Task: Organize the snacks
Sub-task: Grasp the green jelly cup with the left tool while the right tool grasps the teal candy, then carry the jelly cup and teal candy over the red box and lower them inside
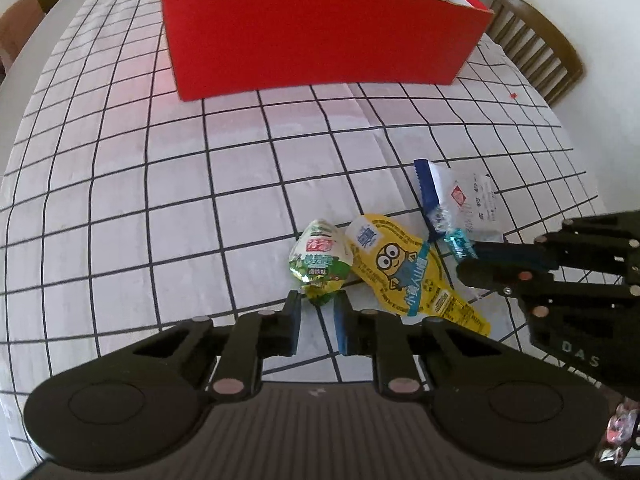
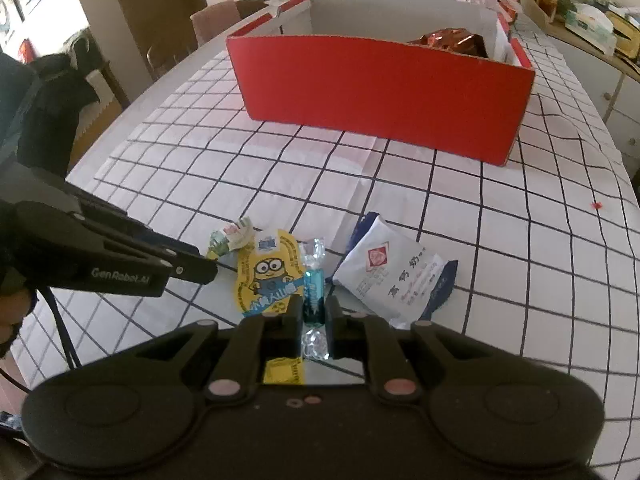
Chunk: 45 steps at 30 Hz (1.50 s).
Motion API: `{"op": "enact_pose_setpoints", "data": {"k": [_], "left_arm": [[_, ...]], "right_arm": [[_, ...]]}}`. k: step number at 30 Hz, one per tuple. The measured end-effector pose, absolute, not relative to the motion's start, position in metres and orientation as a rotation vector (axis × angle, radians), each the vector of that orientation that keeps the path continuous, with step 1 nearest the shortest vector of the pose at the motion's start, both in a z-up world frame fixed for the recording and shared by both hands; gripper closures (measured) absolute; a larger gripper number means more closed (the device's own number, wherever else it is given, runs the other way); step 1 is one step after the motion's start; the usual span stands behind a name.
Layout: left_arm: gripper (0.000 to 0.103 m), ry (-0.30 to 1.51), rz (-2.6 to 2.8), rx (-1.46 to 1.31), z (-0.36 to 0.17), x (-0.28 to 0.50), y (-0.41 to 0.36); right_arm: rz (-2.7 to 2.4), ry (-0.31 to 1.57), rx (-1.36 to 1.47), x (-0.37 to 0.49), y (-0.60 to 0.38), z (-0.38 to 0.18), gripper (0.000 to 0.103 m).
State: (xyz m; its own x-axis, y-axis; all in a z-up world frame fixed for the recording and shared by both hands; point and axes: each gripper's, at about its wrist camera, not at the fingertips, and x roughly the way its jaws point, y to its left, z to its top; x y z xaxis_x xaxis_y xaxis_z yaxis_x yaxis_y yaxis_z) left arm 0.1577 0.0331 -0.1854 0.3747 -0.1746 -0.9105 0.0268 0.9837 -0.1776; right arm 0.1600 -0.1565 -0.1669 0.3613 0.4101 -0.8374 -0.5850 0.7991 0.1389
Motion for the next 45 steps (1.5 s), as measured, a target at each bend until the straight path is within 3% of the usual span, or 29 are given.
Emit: {"op": "enact_pose_setpoints", "data": {"k": [7, 9, 11, 14, 27, 32, 45], "left_arm": [[0.085, 1.160, -0.141, -0.159, -0.176, 0.152, 0.041], [0.077, 1.160, -0.142, -0.159, -0.174, 0.153, 0.043], [0.060, 1.157, -0.146, -0.159, -0.174, 0.155, 0.044], [0.050, 1.144, -0.150, -0.149, -0.173, 0.159, 0.042], [0.052, 1.188, -0.164, -0.236, -0.188, 0.181, 0.039], [0.068, 1.182, -0.155, -0.212, -0.187, 0.181, 0.036], [0.069, 1.166, -0.136, -0.250, -0.187, 0.167, 0.048]], "right_arm": [[0.630, 1.017, -0.127, 0.153, -0.164, -0.160, 0.094], [0.625, 1.015, -0.113, 0.151, -0.166, -0.159, 0.094], [0.621, 1.014, -0.098, 0.150, -0.168, -0.157, 0.094], [0.613, 1.013, -0.083, 0.147, -0.169, -0.155, 0.094], [0.569, 1.014, -0.052, 0.144, -0.178, -0.153, 0.094], [0.563, 1.014, -0.051, 0.144, -0.178, -0.153, 0.094], [0.552, 0.993, -0.084, 0.144, -0.175, -0.140, 0.094]]}}
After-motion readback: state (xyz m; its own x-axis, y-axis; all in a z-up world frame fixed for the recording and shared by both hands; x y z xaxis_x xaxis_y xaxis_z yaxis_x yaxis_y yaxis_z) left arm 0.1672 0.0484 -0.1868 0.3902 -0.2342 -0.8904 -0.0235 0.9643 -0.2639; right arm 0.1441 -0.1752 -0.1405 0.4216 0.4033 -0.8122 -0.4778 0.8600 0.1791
